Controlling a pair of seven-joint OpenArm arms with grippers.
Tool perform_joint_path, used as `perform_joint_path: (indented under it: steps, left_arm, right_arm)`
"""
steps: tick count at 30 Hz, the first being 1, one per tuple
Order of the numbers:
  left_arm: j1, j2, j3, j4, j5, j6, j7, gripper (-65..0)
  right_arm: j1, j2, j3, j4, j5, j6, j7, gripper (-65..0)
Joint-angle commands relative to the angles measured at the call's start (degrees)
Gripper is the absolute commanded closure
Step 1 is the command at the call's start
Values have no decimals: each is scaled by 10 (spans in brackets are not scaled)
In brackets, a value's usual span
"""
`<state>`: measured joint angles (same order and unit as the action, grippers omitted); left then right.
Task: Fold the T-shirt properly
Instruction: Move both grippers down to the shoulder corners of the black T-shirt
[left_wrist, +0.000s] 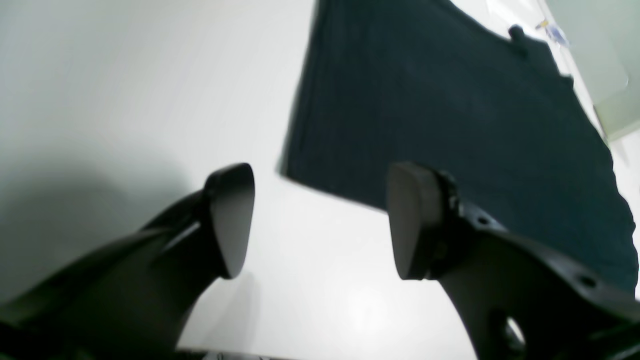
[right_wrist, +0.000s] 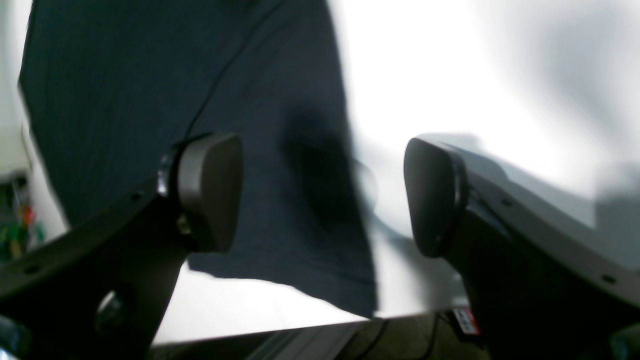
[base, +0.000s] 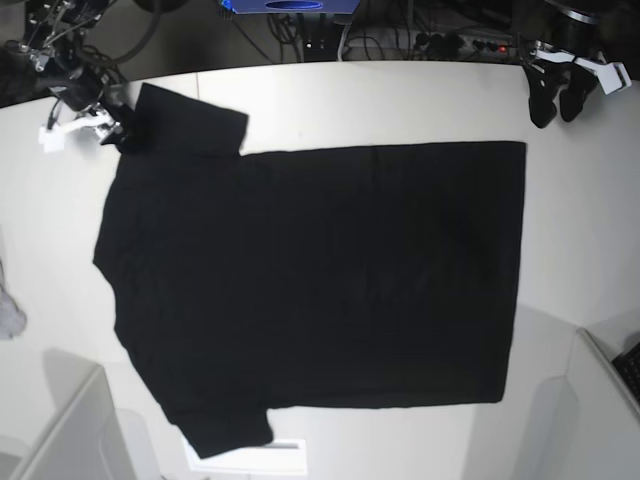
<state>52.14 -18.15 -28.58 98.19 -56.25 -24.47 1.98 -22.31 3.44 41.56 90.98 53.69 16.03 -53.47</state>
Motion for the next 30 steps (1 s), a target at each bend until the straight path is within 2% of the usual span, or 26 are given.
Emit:
perform_joint_path:
  steps: [1, 6, 8, 12, 16, 22, 24, 27, 28, 30]
  left_arm:
    - [-3, 3, -31, 8, -5, -8, 20, -403]
    - [-59, 36, -131, -3, -4, -49, 146, -403]
    - [-81, 45, -152, -10, 21, -61, 184, -403]
    - [-115, 75, -161, -12, 95, -76, 207, -403]
    - [-129, 96, -157, -13, 119, -78, 209, -403]
    - [-138, 98, -156, -14, 118, -78, 210, -403]
    - [-139, 98, -149, -20, 118, -78, 210, -403]
    - [-149, 97, -130, -23, 118, -78, 210, -403]
    - [-151, 98, -125, -26, 118, -78, 210, -403]
    - [-154, 98, -112, -32, 118, -72, 210, -403]
  right_arm:
    - [-11, 0, -6, -2, -17, -3, -21, -459]
    - [-23, -1, -17, -3, -18, -3, -4, -458]
    - [-24, -1, -19, -3, -18, -2, -6, -458]
    - [-31, 4, -62, -3, -18, -2, -2, -443]
    - [-32, 1, -76, -4, -18, -2, 7, -359]
    - [-33, 6, -76, -21, -18, -2, 36, -269]
    - [-31, 13, -76, -38, -18, -2, 37, -200]
    - [-24, 17, -77, -68, -17, -2, 37, -30]
    - [-21, 18, -77, -76, -17, -2, 36, 0]
    - [-17, 18, -75, -89, -17, -2, 33, 0]
